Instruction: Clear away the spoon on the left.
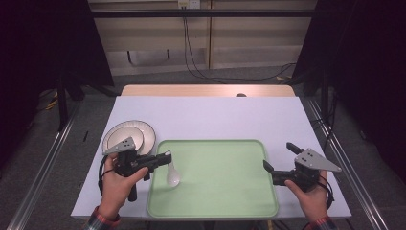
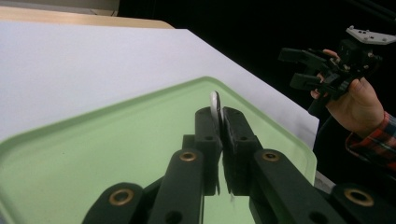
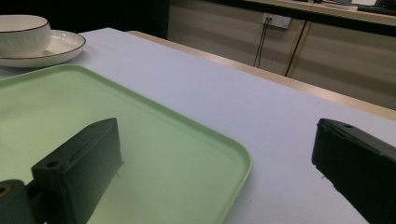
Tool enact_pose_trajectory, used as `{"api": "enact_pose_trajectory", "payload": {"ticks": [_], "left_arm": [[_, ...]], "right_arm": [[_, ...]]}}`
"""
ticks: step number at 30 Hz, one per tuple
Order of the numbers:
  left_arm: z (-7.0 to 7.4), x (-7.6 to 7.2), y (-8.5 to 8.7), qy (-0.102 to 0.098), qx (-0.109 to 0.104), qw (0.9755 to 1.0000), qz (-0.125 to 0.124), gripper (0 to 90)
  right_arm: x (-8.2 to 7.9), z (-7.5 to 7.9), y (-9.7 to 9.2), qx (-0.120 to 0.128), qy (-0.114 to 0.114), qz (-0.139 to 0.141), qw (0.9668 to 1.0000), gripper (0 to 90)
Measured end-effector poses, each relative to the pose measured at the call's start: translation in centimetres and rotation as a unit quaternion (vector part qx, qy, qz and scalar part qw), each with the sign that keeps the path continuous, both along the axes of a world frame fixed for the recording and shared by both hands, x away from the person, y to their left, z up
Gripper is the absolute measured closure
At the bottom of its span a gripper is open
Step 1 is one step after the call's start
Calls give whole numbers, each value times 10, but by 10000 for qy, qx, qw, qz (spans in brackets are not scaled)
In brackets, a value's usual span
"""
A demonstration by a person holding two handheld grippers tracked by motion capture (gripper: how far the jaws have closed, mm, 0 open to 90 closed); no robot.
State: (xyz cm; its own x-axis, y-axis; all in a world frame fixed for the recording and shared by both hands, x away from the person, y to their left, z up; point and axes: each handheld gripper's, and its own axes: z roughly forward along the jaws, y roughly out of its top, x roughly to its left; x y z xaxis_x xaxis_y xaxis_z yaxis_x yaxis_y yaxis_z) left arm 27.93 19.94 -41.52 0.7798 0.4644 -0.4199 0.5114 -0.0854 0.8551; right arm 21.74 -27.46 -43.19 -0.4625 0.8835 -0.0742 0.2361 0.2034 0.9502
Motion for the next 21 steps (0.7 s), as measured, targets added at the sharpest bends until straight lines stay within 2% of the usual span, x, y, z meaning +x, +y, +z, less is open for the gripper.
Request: {"api": "enact_pose_trajectory", "payload": {"ticks": [10, 15, 21], "left_arm": [[-8, -4, -1, 175, 24, 9998, -24, 856], [-9, -4, -3, 198, 50, 9998, -54, 856], [-12, -3, -2, 214, -13, 9997, -63, 856]], "right_arm": [[2, 0, -1, 82, 7, -41, 10000, 13], [2, 0, 0, 56, 15, -12, 10000, 13], [2, -1, 0, 50, 25, 11, 10000, 13]]}}
